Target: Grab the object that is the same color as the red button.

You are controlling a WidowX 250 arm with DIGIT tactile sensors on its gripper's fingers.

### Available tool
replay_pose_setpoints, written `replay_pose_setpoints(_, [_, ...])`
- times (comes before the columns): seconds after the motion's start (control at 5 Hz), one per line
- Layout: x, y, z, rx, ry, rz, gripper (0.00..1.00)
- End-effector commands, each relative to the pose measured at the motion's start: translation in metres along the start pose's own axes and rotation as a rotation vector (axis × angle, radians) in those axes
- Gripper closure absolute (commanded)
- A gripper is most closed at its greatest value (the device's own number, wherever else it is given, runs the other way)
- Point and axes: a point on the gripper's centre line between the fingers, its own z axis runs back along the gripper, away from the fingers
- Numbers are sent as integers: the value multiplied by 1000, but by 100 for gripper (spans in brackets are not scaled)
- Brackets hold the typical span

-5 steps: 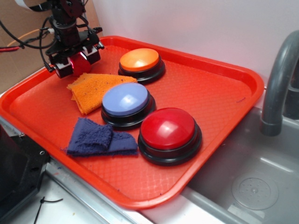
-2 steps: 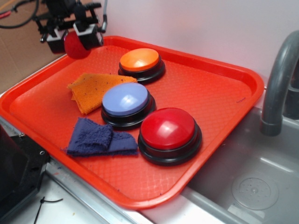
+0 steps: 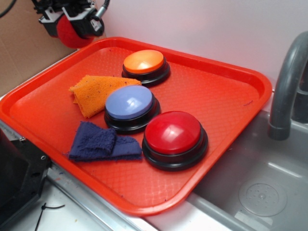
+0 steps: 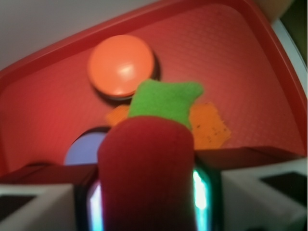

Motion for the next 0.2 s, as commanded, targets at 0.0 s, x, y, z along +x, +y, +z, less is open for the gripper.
replay_pose_setpoints(0.0, [-2, 17, 15, 4, 17, 35, 100])
